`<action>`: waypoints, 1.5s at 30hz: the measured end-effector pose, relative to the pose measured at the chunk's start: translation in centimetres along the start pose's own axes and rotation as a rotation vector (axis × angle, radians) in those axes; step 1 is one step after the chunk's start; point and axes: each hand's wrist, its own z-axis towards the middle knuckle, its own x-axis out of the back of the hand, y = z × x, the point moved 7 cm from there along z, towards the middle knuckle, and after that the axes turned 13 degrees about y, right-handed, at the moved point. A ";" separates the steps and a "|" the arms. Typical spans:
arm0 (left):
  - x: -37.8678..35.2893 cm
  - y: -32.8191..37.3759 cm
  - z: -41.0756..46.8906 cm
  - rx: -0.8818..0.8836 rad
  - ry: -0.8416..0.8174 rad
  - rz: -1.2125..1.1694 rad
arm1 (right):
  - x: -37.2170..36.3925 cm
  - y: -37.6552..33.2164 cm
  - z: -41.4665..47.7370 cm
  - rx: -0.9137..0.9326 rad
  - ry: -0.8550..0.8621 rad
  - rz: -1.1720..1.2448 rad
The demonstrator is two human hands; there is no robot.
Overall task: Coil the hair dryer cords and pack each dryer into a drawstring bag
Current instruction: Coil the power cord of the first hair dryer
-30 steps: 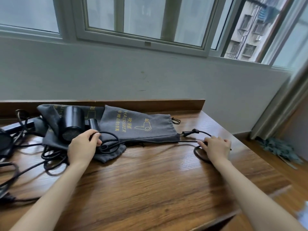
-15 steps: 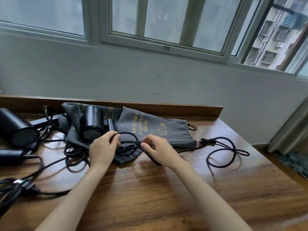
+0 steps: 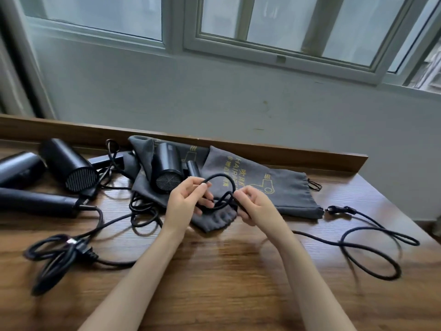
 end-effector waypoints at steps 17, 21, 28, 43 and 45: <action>-1.7 1.4 -1.8 -0.272 -0.395 0.319 | 0.9 -0.8 -0.3 0.380 0.181 -0.063; -2.9 1.0 -2.8 -0.385 -0.477 0.500 | 0.3 -1.0 -0.6 0.378 0.148 0.010; -2.3 1.1 -1.9 -0.544 -0.213 0.561 | 0.0 -0.2 -0.5 0.280 0.062 -0.113; 5.0 3.2 0.1 -0.423 0.508 0.786 | 0.3 1.1 -0.8 0.448 -0.118 -0.649; 3.4 3.7 -0.3 -0.593 0.362 1.048 | -0.2 0.8 -0.9 0.488 -0.165 -0.732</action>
